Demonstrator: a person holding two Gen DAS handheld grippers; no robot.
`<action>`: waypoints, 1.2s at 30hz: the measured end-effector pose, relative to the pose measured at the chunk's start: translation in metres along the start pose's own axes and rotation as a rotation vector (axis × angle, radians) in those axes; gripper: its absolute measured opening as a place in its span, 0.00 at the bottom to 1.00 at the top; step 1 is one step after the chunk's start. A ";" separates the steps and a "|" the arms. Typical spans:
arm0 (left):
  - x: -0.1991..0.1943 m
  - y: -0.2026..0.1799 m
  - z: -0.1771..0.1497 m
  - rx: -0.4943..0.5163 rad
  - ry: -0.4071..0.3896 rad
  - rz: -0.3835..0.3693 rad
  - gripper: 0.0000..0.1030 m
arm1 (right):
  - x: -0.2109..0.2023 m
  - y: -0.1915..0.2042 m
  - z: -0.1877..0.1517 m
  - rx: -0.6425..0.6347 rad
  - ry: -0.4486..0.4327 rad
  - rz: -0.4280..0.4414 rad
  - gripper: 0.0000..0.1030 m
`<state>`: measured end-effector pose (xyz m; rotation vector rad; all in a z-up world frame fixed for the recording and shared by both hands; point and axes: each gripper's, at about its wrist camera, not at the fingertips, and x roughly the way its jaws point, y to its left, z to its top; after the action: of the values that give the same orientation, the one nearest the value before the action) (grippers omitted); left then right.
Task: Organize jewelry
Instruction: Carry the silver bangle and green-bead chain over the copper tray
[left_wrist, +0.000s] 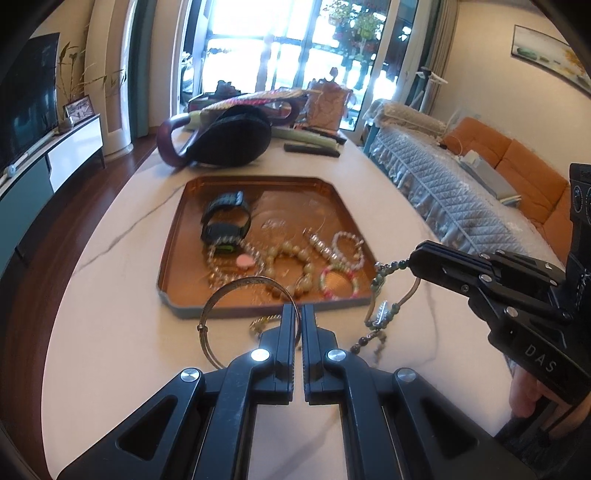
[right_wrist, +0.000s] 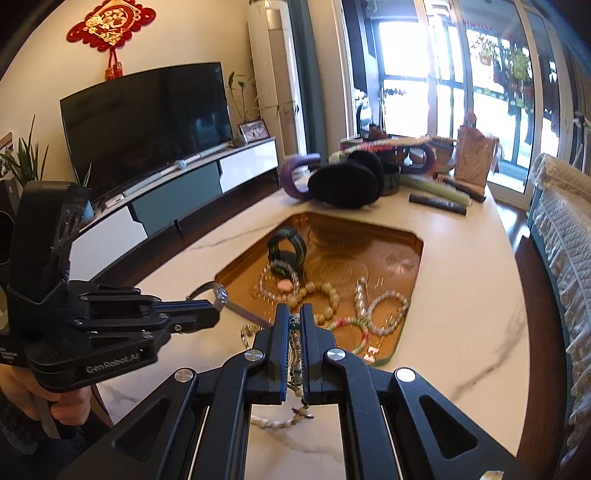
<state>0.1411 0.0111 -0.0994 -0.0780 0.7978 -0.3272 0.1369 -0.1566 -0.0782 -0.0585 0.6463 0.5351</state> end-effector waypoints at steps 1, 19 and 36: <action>-0.001 -0.002 0.003 0.002 -0.006 -0.004 0.03 | -0.001 0.000 0.002 -0.002 -0.006 -0.004 0.05; -0.005 -0.012 0.020 -0.001 -0.040 -0.037 0.03 | -0.037 0.000 0.016 -0.045 -0.113 0.007 0.05; -0.006 -0.009 0.051 -0.017 -0.090 -0.003 0.03 | -0.020 -0.021 0.041 -0.001 -0.100 -0.024 0.05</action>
<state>0.1715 0.0014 -0.0576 -0.1092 0.7114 -0.3171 0.1567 -0.1751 -0.0363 -0.0405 0.5473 0.5119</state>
